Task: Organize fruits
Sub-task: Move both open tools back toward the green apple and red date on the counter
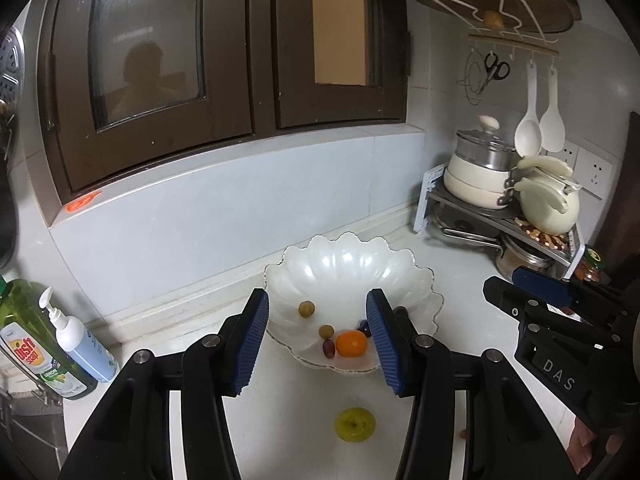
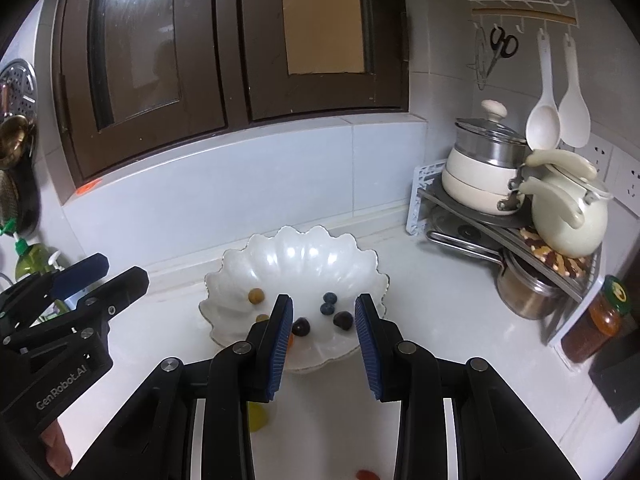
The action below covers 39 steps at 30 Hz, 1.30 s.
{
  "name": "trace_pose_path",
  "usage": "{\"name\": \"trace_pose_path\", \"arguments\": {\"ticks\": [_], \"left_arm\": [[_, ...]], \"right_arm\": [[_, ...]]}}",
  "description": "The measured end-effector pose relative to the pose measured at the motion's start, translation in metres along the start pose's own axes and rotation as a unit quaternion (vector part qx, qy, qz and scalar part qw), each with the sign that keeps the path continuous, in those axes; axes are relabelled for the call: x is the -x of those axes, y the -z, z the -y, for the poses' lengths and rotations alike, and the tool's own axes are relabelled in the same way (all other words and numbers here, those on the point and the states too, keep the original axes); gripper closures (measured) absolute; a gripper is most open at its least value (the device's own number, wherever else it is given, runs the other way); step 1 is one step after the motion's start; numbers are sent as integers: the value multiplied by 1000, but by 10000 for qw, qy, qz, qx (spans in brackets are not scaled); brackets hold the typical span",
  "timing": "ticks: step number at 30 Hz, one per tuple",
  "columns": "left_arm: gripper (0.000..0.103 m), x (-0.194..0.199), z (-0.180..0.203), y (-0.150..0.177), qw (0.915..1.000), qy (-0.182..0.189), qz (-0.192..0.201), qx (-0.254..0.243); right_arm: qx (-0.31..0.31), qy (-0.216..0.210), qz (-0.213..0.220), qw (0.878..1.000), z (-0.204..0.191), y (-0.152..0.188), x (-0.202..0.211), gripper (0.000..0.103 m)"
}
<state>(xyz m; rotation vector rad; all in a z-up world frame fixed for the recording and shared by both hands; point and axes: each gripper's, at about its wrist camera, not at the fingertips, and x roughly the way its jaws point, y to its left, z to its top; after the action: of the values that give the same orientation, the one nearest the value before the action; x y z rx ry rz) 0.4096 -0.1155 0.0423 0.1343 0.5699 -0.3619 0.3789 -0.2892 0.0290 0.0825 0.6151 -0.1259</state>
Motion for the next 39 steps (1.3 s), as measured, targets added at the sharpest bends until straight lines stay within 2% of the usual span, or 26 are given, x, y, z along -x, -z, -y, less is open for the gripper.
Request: {"name": "trace_pose_path", "arguments": {"ticks": [4,6,15,22,39], "left_arm": [[52,11,2,5,10000,25,71,-21],[52,15,3,8,10000,36,74,-25],[52,24,3,28,9997,246,-52,32],[52,33,7,41,9996,276,-91,-49],[52,44,8,69,9991,348,-216,-98]], "right_arm": [[-49,10,37,10000,0,7,9,67],[-52,28,54,10000,-1,11,14,60],[-45,124,121,9998,-4,33,32,60],[-198,134,65,9997,-3,48,38,60],[-501,501,191,9973,-2,82,55,60]]}}
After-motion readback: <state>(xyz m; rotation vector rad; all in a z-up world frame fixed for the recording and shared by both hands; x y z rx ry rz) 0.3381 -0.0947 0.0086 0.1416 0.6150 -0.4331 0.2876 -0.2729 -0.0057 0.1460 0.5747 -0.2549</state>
